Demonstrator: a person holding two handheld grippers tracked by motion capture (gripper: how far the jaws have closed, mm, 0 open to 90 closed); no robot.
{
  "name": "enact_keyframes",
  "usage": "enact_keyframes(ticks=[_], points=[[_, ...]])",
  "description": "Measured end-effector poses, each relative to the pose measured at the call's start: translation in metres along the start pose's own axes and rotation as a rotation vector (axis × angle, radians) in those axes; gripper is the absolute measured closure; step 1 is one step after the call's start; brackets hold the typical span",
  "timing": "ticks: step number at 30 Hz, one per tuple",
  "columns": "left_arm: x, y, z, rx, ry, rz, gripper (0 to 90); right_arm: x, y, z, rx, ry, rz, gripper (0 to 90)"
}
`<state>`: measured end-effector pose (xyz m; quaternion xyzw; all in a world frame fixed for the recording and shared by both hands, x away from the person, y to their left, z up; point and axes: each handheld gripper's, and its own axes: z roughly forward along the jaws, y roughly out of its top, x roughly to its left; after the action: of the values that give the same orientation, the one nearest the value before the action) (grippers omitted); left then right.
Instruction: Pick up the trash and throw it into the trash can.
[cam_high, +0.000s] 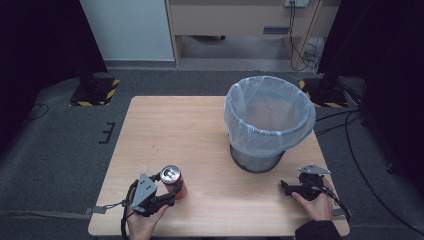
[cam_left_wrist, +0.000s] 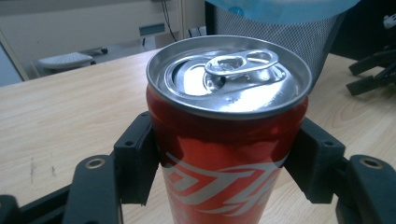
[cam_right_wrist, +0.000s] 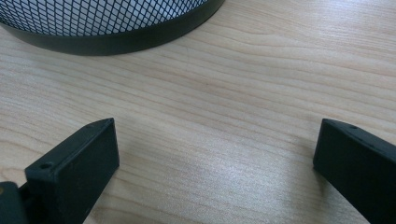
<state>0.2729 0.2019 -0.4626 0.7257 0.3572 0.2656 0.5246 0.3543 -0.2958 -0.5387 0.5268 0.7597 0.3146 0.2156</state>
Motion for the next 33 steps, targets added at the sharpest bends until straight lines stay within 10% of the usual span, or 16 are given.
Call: enact_keyframes(ticks=[33], points=[[0.006,0.060,-0.002,-0.166,-0.026,0.020,33.2,0.000,0.000,0.000,-0.001,-0.001,0.002,0.4]])
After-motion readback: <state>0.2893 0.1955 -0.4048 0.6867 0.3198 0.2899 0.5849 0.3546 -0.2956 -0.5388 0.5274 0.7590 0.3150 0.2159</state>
